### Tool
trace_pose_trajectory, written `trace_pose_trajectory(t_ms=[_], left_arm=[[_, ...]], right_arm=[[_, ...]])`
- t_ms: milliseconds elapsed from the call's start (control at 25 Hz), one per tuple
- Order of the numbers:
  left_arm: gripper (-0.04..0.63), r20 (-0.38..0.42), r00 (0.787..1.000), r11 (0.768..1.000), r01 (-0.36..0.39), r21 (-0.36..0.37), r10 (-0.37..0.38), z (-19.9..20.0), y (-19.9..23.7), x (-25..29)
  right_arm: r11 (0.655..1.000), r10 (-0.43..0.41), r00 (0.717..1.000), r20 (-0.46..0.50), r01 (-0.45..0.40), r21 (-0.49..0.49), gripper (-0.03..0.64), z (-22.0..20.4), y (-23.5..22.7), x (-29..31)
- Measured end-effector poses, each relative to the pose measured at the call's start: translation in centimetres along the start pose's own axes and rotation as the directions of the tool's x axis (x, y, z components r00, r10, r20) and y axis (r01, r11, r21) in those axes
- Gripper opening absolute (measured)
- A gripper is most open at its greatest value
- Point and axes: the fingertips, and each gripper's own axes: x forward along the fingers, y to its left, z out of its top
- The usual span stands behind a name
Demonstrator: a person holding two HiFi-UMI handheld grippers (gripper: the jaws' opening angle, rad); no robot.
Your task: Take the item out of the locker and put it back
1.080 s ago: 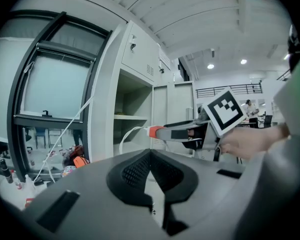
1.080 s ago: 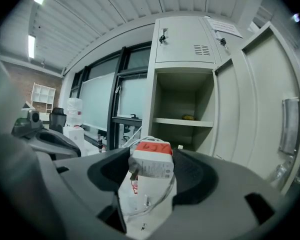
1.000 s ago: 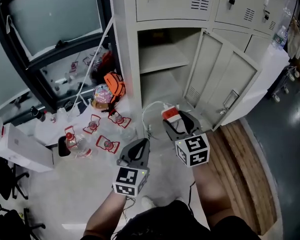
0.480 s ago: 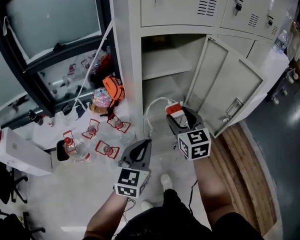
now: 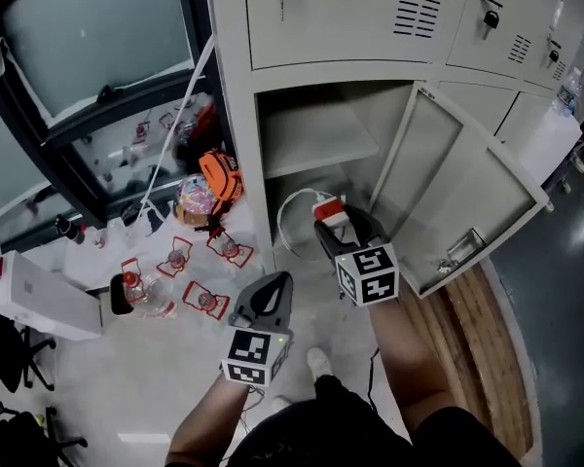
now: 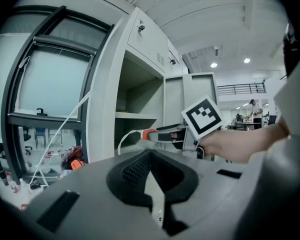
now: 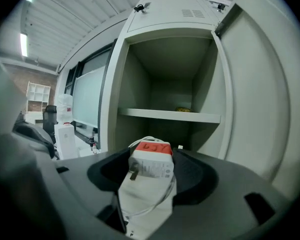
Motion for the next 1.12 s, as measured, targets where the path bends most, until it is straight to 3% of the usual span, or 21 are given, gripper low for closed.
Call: trace_pose_trajectory(t_ms=[760, 1120], left_arm=[[0.003, -0.066, 0.996, 0.998, -0.057, -0.025, 0.056, -1.1, 2.3, 7.4], [0.003, -0.055, 0.995, 0.996, -0.083, -0.034, 0.081, -1.1, 2.5, 8.7]], right_arm=[[0.996, 0.088, 0.989, -0.115, -0.088, 0.005, 0.267, -4.8, -3.5, 11.6], [0.992, 0.116, 0.972, -0.202, -0.125, -0.028, 0.268, -7.1, -3.9, 14.3]])
